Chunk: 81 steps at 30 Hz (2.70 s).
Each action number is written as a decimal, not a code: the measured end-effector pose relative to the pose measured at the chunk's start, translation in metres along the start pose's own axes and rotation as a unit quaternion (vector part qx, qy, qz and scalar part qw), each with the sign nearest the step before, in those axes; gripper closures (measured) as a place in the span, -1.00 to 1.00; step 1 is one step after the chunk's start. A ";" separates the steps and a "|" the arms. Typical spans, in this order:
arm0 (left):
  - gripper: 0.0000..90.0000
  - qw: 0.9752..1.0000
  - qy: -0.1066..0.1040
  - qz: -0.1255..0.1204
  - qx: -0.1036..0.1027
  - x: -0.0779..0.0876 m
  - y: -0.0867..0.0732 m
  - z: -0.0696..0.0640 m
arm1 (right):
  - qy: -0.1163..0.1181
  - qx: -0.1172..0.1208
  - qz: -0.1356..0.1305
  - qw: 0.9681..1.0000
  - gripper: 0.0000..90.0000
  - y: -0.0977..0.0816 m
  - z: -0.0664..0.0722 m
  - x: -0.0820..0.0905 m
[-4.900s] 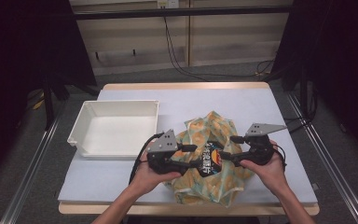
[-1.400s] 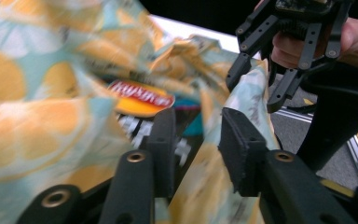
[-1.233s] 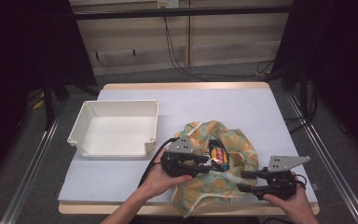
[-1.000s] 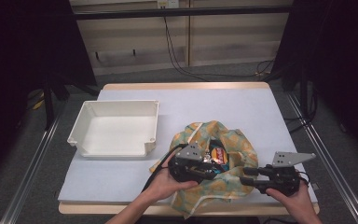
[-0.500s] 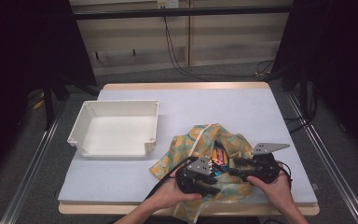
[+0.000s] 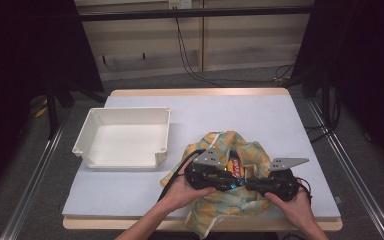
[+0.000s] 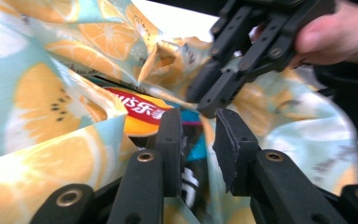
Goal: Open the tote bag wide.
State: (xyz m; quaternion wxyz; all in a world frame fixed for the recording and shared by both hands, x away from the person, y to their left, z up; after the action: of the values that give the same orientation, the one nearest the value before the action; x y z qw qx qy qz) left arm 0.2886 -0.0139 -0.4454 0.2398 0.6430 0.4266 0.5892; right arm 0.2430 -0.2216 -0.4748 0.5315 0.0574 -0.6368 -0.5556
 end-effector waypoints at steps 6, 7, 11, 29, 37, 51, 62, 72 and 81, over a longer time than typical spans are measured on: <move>0.59 1.000 0.010 0.021 0.005 -0.020 -0.002 0.006 | -0.002 0.012 0.003 1.000 1.00 -0.003 0.004 0.007; 0.58 1.000 0.011 0.020 0.004 -0.020 -0.002 0.006 | -0.003 0.016 0.006 1.000 1.00 -0.005 0.005 0.009; 0.52 0.999 0.028 0.028 -0.006 -0.021 -0.002 0.004 | -0.008 0.024 0.016 1.000 1.00 -0.014 0.008 0.015; 0.70 0.997 -0.014 0.066 -0.047 -0.024 0.023 -0.019 | -0.011 0.036 0.028 0.999 0.95 -0.030 0.011 0.015; 0.39 0.991 -0.012 0.111 -0.071 -0.039 0.010 -0.013 | -0.003 0.028 0.012 1.000 0.62 -0.031 0.011 0.020; 0.28 0.989 0.031 0.106 -0.097 -0.042 0.003 -0.006 | -0.008 0.027 0.023 0.999 0.22 -0.030 0.010 0.012; 0.52 0.992 0.043 0.101 -0.058 -0.039 0.008 0.011 | -0.010 0.032 0.019 0.999 0.99 -0.026 0.006 0.016; 0.52 0.993 0.045 0.099 -0.049 -0.034 0.007 0.013 | -0.032 0.022 0.055 0.998 1.00 -0.050 -0.003 0.021; 0.47 0.995 0.029 0.077 -0.048 -0.030 0.014 -0.003 | -0.030 0.027 0.001 0.999 0.57 -0.033 0.003 0.032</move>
State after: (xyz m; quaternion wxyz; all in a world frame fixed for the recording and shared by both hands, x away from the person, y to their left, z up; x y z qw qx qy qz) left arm 0.2912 -0.0470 -0.4503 0.2123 0.6444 0.3539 0.6438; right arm 0.2101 -0.2529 -0.4799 0.5114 0.0547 -0.6672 -0.5388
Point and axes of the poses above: each handheld gripper's, and its own axes: x roughly backward along the jaws, y roughly out of its top, z roughly to its left, the point moved 3 cm from there along -x, roughly forward along the jaws, and after that the axes turned 5 degrees about x, right-handed, at the moved point
